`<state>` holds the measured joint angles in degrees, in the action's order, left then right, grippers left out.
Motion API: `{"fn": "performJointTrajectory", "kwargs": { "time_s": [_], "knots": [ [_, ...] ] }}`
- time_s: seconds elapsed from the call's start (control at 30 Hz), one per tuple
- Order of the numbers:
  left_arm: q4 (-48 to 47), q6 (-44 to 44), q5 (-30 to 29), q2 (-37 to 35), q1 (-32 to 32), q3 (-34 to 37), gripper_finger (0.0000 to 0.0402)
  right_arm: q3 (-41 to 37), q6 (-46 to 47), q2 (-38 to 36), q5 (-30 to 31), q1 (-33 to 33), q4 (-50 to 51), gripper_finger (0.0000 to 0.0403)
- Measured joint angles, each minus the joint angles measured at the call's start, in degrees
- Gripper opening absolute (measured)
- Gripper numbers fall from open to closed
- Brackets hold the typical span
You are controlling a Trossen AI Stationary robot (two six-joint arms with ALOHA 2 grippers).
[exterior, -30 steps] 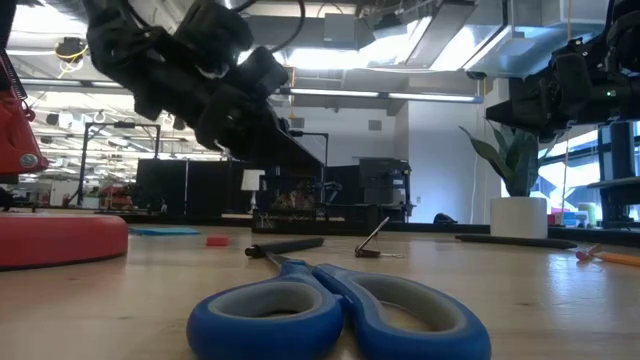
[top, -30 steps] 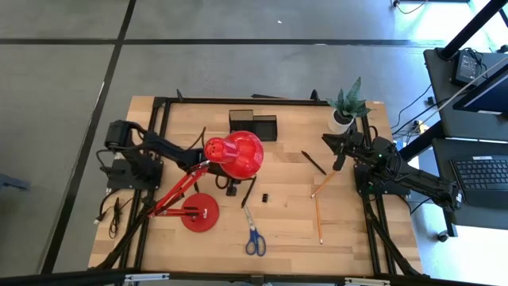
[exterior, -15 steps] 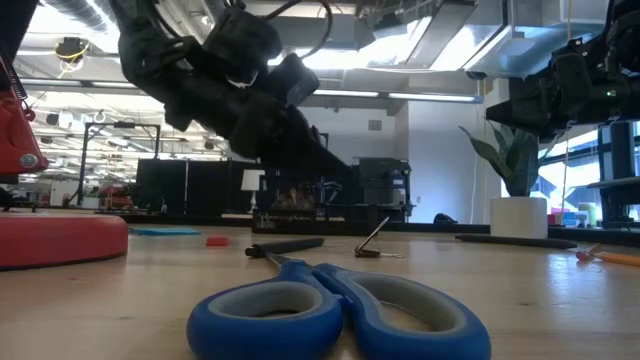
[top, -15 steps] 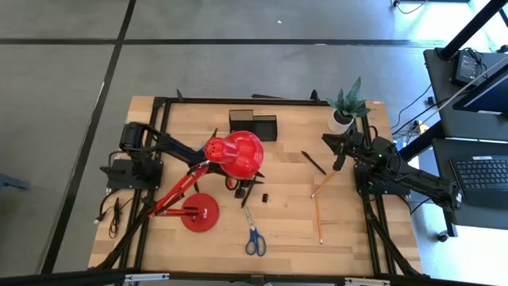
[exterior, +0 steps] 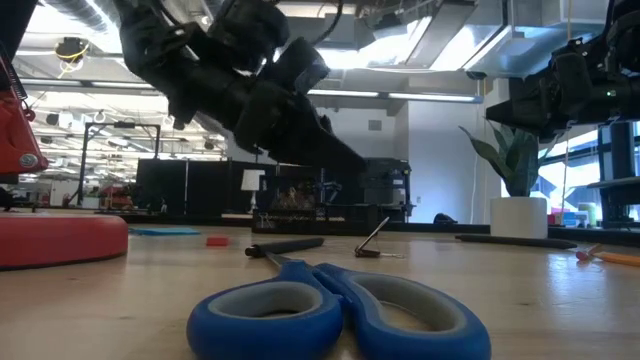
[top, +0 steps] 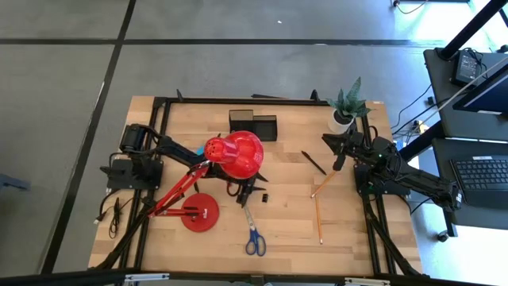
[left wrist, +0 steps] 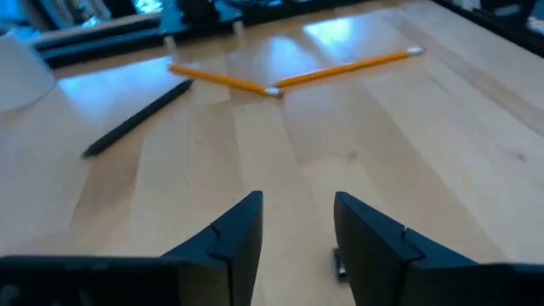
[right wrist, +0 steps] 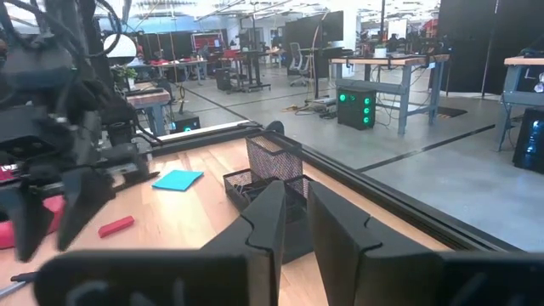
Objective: Pick and place office supplies into organizer
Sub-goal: Put the middle pen into the desk organizer
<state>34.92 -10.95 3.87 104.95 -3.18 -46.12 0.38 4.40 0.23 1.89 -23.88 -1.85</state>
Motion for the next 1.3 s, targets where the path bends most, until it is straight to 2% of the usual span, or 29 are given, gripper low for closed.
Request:
{"fn": "performJointTrajectory", "kwargs": {
  "time_s": [0.23, 0.37, 0.53, 0.8, 1.03, 1.3],
  "knots": [
    [-5.1, 0.2, -0.6, 0.0, -1.3, -2.6, 0.0141, 0.0, 0.0, 0.0, 0.0, 0.0, 0.0, 0.0059],
    [-13.0, -2.1, -3.0, 0.0, -2.1, -4.0, 0.0141, 0.0, 0.0, 0.0, 0.0, 0.0, 0.0, 0.0059],
    [-23.9, -2.7, -3.3, 0.0, -2.1, -7.7, 0.0141, 0.0, 0.0, 0.0, 0.0, 0.0, 0.0, 0.0059],
    [-31.9, -6.7, -3.8, 0.0, -2.2, -13.0, 0.0141, 0.0, 0.0, 0.0, 0.0, 0.0, 0.0, 0.0059],
    [-43.0, -3.4, -10.8, 0.0, -2.4, -17.6, 0.0141, 0.0, 0.0, 0.0, 0.0, 0.0, 0.0, 0.0059],
    [-50.2, 2.3, -11.4, 0.0, -3.2, -21.8, 0.0141, 0.0, -0.1, 0.0, 0.0, 0.0, 0.0, 0.0059]
  ]
}}
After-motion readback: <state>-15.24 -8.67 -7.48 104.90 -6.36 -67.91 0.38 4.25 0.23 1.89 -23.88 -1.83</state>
